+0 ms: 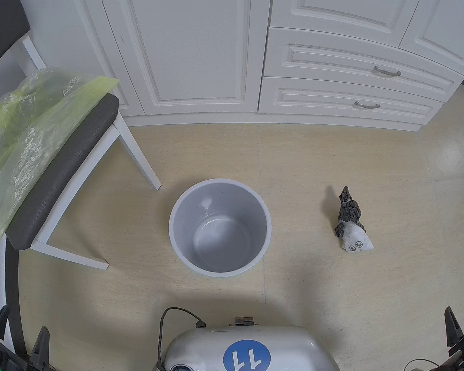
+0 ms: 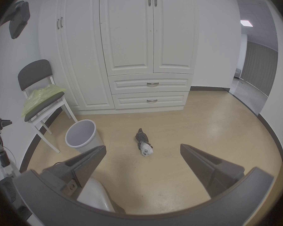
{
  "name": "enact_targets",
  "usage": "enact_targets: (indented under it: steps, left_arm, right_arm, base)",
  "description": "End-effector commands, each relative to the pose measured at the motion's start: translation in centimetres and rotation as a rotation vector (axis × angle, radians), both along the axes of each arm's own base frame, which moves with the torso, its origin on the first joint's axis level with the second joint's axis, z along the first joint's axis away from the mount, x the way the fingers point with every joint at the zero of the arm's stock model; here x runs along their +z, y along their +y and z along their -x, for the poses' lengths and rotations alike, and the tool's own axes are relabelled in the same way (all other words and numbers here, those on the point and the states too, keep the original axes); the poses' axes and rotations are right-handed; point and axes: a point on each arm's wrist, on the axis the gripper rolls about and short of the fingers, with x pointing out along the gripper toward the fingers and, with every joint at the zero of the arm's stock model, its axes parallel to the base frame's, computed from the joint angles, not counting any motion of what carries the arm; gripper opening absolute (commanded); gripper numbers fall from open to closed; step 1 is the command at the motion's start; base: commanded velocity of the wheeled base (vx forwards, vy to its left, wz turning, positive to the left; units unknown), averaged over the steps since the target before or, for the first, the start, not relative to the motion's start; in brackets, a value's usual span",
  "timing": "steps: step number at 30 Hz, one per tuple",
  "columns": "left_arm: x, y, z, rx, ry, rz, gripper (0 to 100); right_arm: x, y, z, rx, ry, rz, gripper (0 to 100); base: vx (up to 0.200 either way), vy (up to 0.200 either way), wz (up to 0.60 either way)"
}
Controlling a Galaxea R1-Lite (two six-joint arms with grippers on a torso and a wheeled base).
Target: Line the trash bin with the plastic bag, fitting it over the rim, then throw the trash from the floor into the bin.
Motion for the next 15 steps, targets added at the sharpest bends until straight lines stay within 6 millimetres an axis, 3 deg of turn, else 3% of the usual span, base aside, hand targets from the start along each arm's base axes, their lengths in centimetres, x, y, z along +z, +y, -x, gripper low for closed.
enact_targets:
  steps: [1, 15]
  left_arm:
    - [-0.48, 0.0, 0.0, 0.002, 0.0, 0.0, 100]
    - [-0.48, 0.0, 0.0, 0.0, 0.0, -0.006, 100]
  right_arm:
    - [-0.53, 0.0, -0.01, 0.0, 0.002, 0.0, 100]
    - [-0.53, 0.0, -0.01, 0.0, 0.002, 0.0, 100]
  base:
    - [0.0, 0.0, 0.0]
    - [0.0, 0.0, 0.0]
